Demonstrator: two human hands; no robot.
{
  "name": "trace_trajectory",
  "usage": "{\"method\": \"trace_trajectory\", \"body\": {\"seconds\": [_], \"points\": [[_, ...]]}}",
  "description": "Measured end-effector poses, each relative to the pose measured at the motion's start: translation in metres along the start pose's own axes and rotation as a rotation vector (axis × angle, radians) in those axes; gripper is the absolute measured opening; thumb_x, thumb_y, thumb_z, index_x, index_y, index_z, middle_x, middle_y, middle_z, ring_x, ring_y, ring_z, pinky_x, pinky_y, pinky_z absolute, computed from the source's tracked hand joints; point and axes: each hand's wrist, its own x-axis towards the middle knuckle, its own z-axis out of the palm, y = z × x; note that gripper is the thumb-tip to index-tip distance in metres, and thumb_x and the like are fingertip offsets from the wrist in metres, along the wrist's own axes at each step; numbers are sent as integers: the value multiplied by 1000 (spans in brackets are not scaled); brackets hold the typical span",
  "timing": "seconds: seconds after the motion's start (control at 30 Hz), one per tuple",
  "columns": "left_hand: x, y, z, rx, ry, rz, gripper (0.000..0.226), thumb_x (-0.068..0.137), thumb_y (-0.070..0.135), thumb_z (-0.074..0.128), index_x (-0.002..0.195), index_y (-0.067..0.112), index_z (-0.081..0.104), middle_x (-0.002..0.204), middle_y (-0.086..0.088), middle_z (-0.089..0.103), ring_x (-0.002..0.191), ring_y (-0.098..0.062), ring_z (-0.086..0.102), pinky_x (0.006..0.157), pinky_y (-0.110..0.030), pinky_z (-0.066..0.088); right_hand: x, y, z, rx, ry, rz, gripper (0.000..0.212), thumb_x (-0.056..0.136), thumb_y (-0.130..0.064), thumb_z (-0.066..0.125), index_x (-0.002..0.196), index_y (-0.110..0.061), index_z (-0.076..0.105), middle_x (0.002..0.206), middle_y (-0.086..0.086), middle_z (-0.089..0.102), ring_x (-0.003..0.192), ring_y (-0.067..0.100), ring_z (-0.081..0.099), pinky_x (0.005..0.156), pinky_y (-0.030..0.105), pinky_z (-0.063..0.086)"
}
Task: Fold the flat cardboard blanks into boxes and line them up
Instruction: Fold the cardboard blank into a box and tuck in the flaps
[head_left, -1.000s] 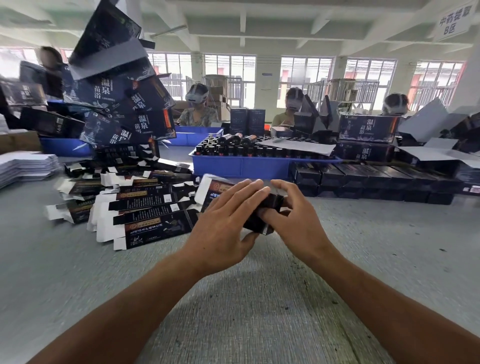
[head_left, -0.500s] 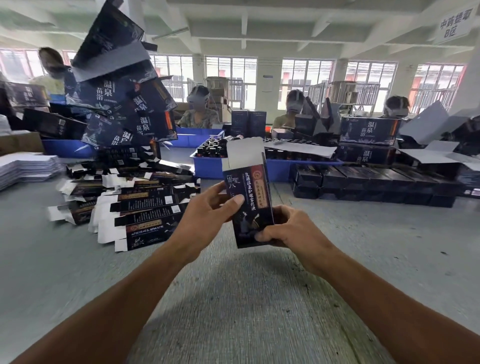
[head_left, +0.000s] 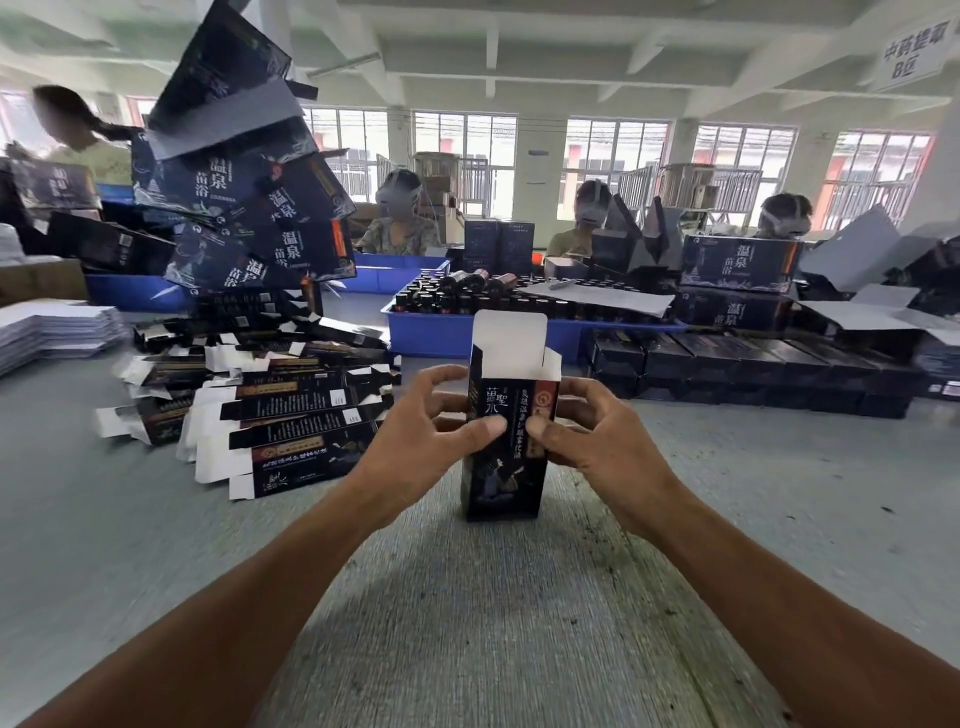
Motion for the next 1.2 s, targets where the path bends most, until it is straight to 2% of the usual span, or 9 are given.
{"method": "trace_trajectory", "body": {"seconds": [0.13, 0.33, 0.53, 0.67, 0.73, 0.83, 0.97, 1.07, 1.2], "points": [[-1, 6, -1, -50, 45, 102, 46, 83, 36, 77, 121, 46, 55, 115, 15, 72, 104, -8, 70, 78, -16, 56, 0, 0, 1, -58, -1, -48, 39, 88, -26, 77, 117, -41, 56, 111, -15, 74, 102, 5, 70, 83, 26, 56], [-5, 8, 2, 72, 16, 191, 39, 84, 43, 69, 122, 46, 63, 117, 22, 66, 106, -6, 68, 81, -16, 54, -6, -5, 4, -172, -25, -174, 64, 93, -24, 71, 119, -75, 42, 122, -20, 64, 112, 0, 64, 79, 13, 55], [-4, 8, 3, 38, 14, 188, 26, 91, 24, 69, 115, 34, 68, 109, 19, 70, 96, -8, 71, 76, -15, 53, -6, -8, 1, -279, -72, -183, 49, 96, -41, 63, 134, -66, 43, 125, -28, 55, 106, -9, 62, 78, 11, 54], [-4, 10, 4, 68, 54, 183, 24, 88, 42, 61, 108, 33, 71, 104, 12, 71, 95, -18, 67, 80, -34, 60, -5, -11, -3, -230, -80, -181, 38, 91, -59, 50, 128, -60, 56, 120, -28, 63, 110, -8, 60, 84, 18, 53], [-4, 10, 5, 71, 63, 200, 23, 89, 43, 59, 104, 33, 72, 109, 9, 70, 97, -22, 66, 85, -36, 60, -5, -12, -2, -181, -80, -182, 39, 92, -56, 48, 129, -51, 61, 128, -24, 62, 115, -5, 59, 88, 23, 53], [-3, 9, 7, 62, 70, 240, 19, 88, 39, 61, 101, 33, 73, 132, 10, 61, 113, -10, 65, 95, -32, 55, -4, -13, 0, -174, -13, -252, 30, 101, -32, 54, 128, -31, 67, 137, -25, 55, 127, -8, 50, 102, 21, 49], [-2, 9, 5, 96, 92, 275, 18, 88, 38, 62, 101, 31, 72, 125, 13, 66, 112, -11, 66, 97, -41, 56, -2, -13, -1, -64, 28, -274, 21, 98, -2, 59, 107, -18, 70, 129, -19, 64, 117, -5, 61, 86, 11, 51], [-2, 9, 6, 108, 109, 280, 16, 88, 37, 62, 99, 30, 71, 123, 10, 68, 112, -12, 66, 95, -43, 57, 0, -12, -5, -50, 41, -273, 17, 98, -5, 61, 108, -18, 60, 126, -13, 69, 111, 2, 67, 83, 14, 53], [-1, 7, 7, 87, 112, 282, 12, 94, 21, 65, 99, 29, 72, 121, 10, 68, 111, -12, 67, 92, -35, 57, -2, -15, -3, -66, 65, -292, 22, 98, -22, 63, 119, -29, 65, 122, -14, 69, 110, -1, 65, 82, 11, 51]]}}
